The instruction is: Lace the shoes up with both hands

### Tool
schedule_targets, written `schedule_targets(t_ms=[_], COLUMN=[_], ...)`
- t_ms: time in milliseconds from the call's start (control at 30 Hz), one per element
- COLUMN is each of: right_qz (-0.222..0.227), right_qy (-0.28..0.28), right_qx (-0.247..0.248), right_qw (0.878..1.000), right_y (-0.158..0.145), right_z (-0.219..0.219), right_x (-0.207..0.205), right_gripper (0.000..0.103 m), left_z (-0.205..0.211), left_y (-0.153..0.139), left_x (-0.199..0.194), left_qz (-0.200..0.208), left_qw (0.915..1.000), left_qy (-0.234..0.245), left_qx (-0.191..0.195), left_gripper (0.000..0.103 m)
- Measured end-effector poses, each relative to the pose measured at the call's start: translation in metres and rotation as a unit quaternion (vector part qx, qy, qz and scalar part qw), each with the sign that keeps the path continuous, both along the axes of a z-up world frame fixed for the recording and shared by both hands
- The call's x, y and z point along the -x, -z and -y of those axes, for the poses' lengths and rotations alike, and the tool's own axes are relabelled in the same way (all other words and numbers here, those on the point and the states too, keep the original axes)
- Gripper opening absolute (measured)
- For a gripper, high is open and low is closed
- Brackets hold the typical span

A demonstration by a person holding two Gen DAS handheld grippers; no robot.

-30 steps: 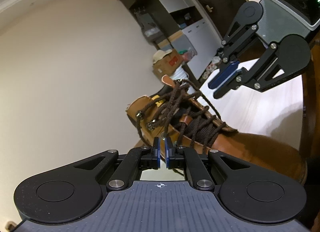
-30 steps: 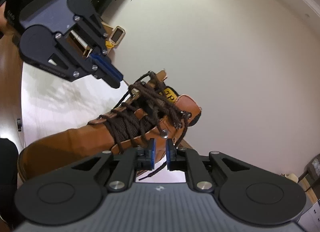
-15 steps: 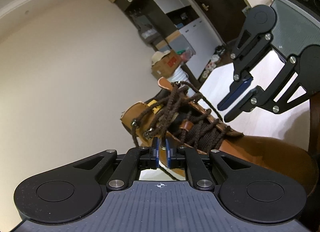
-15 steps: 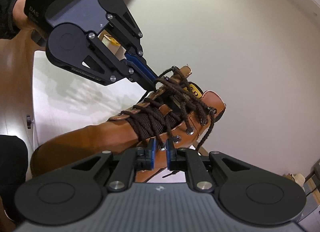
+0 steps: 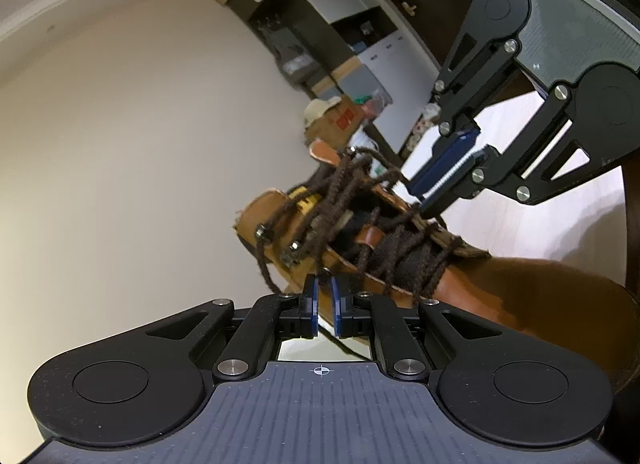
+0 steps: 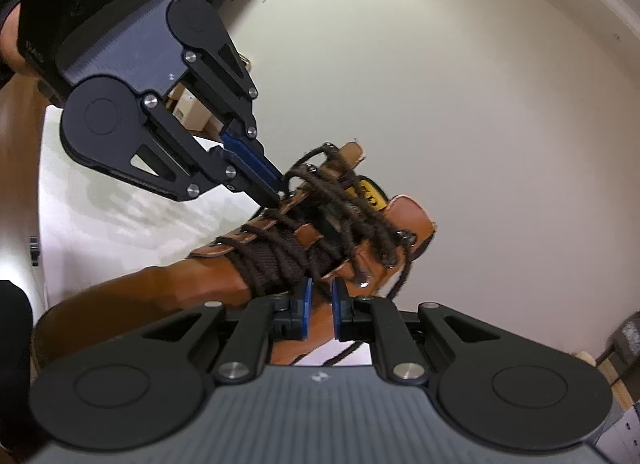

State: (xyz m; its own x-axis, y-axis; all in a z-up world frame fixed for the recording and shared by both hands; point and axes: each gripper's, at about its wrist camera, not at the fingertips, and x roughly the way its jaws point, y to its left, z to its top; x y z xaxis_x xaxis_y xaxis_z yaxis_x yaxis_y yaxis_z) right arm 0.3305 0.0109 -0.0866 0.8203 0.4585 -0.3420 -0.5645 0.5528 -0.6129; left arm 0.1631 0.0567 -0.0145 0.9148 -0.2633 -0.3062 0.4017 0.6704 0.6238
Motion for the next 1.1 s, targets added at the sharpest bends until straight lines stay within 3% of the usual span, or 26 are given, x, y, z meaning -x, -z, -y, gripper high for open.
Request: schedule_targets(t_ms=[200,333,400,567,700,867,1100], right_qz=[0.02,0.026,0.027,0.026,0.008,0.025,-0.006], right_qy=[-0.004,0.005,0.006,0.001,0.007,-0.006,0.002], right_qx=[0.04,0.005,-0.003,0.03,0.018,0.033,-0.013], right_qw=[0.999,1.0,1.0,0.999,1.0,0.999,1.0], right_y=[0.007,-0.003,-0.004,0.007,0.009,0.013,0.001], right_z=[-0.008,-0.001,0.0,-0.003,0.004,-0.002,0.001], right_x=[-0.005,-0.01,-0.01,-0.006,-0.007,-0.006,-0.021], right_gripper=[0.007,0.002,0.002,0.005,0.013,0.012,0.006], left_z=[0.0,-0.001,-0.001,-0.002,-0.003,-0.006,-0.011], left_y=[-0.002,-0.001,-0.002,-0.004,-0.001,0.001,0.0], left_x=[0.0,0.001,0.002,0.001,0.004,0.008,0.006], left_qz=[0.001,0.001,0.001,0.0,-0.005,-0.011,-0.012], left_qw=[1.0,1.0,1.0,1.0,0.9999,0.9998,0.9999], left_qy=[0.001,0.002,0.005,0.008,0.01,0.013,0.008], left_qx=[0.004,0.002,0.002,-0.002,-0.005,-0.003,-0.003], left_gripper=[0.01,0.01,0.01,0.01,0.01,0.01,0.01])
